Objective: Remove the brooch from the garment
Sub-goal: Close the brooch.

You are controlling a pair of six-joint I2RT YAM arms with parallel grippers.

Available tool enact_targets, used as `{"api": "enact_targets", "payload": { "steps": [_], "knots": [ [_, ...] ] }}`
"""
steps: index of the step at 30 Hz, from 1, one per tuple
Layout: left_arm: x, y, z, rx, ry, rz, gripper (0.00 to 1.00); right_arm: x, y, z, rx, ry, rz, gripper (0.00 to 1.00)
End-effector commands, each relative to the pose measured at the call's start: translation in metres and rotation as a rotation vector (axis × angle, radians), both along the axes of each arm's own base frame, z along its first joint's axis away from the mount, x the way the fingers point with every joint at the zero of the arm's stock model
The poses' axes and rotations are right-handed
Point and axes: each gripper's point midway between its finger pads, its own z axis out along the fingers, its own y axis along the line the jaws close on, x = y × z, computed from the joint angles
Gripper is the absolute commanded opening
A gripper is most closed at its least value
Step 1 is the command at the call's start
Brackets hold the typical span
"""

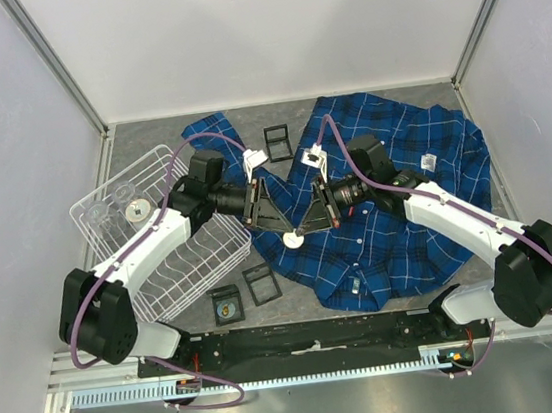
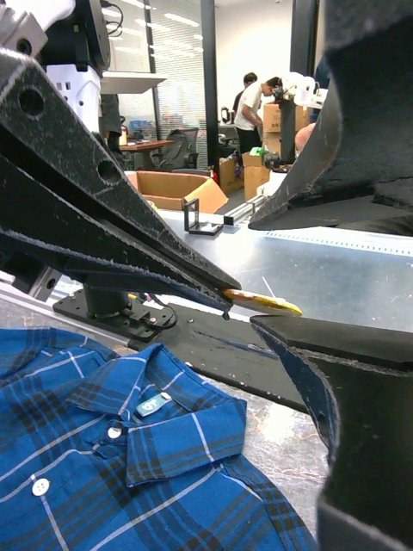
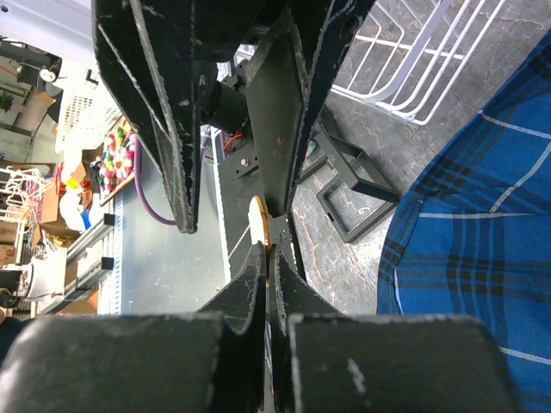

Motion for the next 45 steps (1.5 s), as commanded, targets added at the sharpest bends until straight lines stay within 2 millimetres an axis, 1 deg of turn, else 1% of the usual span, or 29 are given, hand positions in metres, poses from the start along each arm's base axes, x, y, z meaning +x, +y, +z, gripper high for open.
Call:
{"api": "enact_targets", "payload": {
  "steps": [1, 4, 7, 8, 10, 11, 13, 14, 15, 16, 17, 18, 19, 21, 22, 23, 24, 25, 26, 27, 28, 29, 30, 31, 32, 33, 38, 40, 45],
  "knots": [
    [0.001, -0.002, -0.002, 0.005, -0.033, -0.021, 0.5, 0.002, 0.003, 0.026, 0.058, -0.1, 0.03, 0.0],
    [0.0, -0.002, -0.009, 0.016, -0.019, -0.029, 0.44, 0.002, 0.003, 0.029, 0.063, -0.106, 0.031, 0.0],
    [0.0, -0.001, -0.007, 0.014, -0.047, -0.023, 0.29, 0.001, 0.004, 0.03, 0.067, -0.104, 0.037, 0.0],
    [0.001, -0.001, -0.005, 0.015, -0.058, -0.015, 0.21, 0.0, 0.004, 0.03, 0.068, -0.105, 0.042, 0.0],
    [0.007, -0.001, -0.004, 0.032, -0.088, 0.018, 0.13, 0.002, 0.005, 0.029, 0.062, -0.104, 0.032, 0.0],
    [0.009, -0.001, -0.003, 0.037, -0.099, 0.03, 0.05, 0.005, 0.005, 0.029, 0.054, -0.106, 0.01, 0.03],
    [0.019, -0.001, -0.002, 0.052, -0.122, 0.105, 0.02, 0.02, 0.002, 0.026, 0.007, -0.079, -0.118, 0.2],
    [0.019, 0.0, 0.005, 0.039, -0.143, 0.13, 0.02, 0.026, 0.002, 0.029, 0.012, -0.071, -0.166, 0.25],
    [0.025, 0.0, 0.008, 0.042, -0.159, 0.18, 0.02, 0.03, 0.001, 0.028, 0.009, 0.014, -0.248, 0.32],
    [0.029, 0.0, 0.009, 0.028, -0.138, 0.238, 0.02, 0.036, -0.002, 0.034, 0.015, 0.026, -0.325, 0.47],
    [0.03, 0.003, 0.022, -0.002, -0.17, 0.29, 0.02, 0.046, -0.003, 0.039, 0.032, 0.029, -0.401, 0.52],
    [0.038, 0.003, 0.027, -0.021, -0.15, 0.368, 0.02, 0.049, -0.007, 0.031, 0.031, 0.065, -0.457, 0.59],
    [0.039, 0.006, 0.022, -0.022, -0.143, 0.407, 0.02, 0.049, -0.01, 0.039, 0.057, 0.109, -0.515, 0.63],
    [0.046, 0.012, 0.034, -0.045, -0.179, 0.494, 0.02, 0.058, -0.017, 0.036, 0.078, 0.13, -0.612, 0.67],
    [0.046, 0.014, 0.031, -0.049, -0.146, 0.529, 0.02, 0.057, -0.021, 0.043, 0.105, 0.137, -0.649, 0.72],
    [0.05, 0.016, 0.038, -0.085, -0.165, 0.565, 0.02, 0.06, -0.02, 0.055, 0.169, 0.111, -0.662, 0.73],
    [0.053, 0.021, 0.05, -0.124, -0.191, 0.625, 0.02, 0.059, -0.024, 0.041, 0.18, 0.137, -0.691, 0.75],
    [0.053, 0.024, 0.046, -0.144, -0.148, 0.666, 0.02, 0.055, -0.023, 0.045, 0.23, 0.141, -0.683, 0.78],
    [0.054, 0.028, 0.052, -0.177, -0.149, 0.702, 0.02, 0.054, -0.018, 0.07, 0.367, 0.123, -0.652, 0.78],
    [0.062, 0.033, 0.065, -0.241, -0.173, 0.768, 0.02, 0.049, -0.015, 0.061, 0.38, 0.141, -0.639, 0.79],
    [0.057, 0.039, 0.068, -0.287, -0.13, 0.802, 0.02, 0.047, -0.008, 0.059, 0.395, 0.14, -0.621, 0.79],
    [0.057, 0.043, 0.073, -0.32, -0.123, 0.833, 0.02, 0.037, 0.003, 0.067, 0.43, 0.11, -0.578, 0.79],
    [0.062, 0.049, 0.081, -0.364, -0.131, 0.885, 0.02, 0.035, 0.007, 0.063, 0.429, 0.114, -0.583, 0.78],
    [0.058, 0.054, 0.087, -0.393, -0.126, 0.905, 0.02, 0.036, 0.009, 0.063, 0.449, 0.11, -0.599, 0.75],
    [0.059, 0.057, 0.089, -0.4, -0.126, 0.925, 0.02, 0.032, 0.012, 0.076, 0.51, 0.085, -0.585, 0.74],
    [0.062, 0.06, 0.091, -0.406, -0.129, 0.95, 0.02, 0.032, 0.012, 0.075, 0.528, 0.101, -0.592, 0.69],
    [0.061, 0.064, 0.094, -0.43, -0.1, 0.97, 0.02, 0.038, 0.015, 0.09, 0.602, 0.089, -0.608, 0.56],
    [0.061, 0.065, 0.092, -0.431, -0.089, 0.975, 0.02, 0.041, 0.016, 0.089, 0.6, 0.095, -0.613, 0.5],
    [0.061, 0.063, 0.09, -0.448, -0.073, 0.968, 0.02, 0.043, 0.023, 0.105, 0.646, 0.081, -0.585, 0.45]
  ]
}}
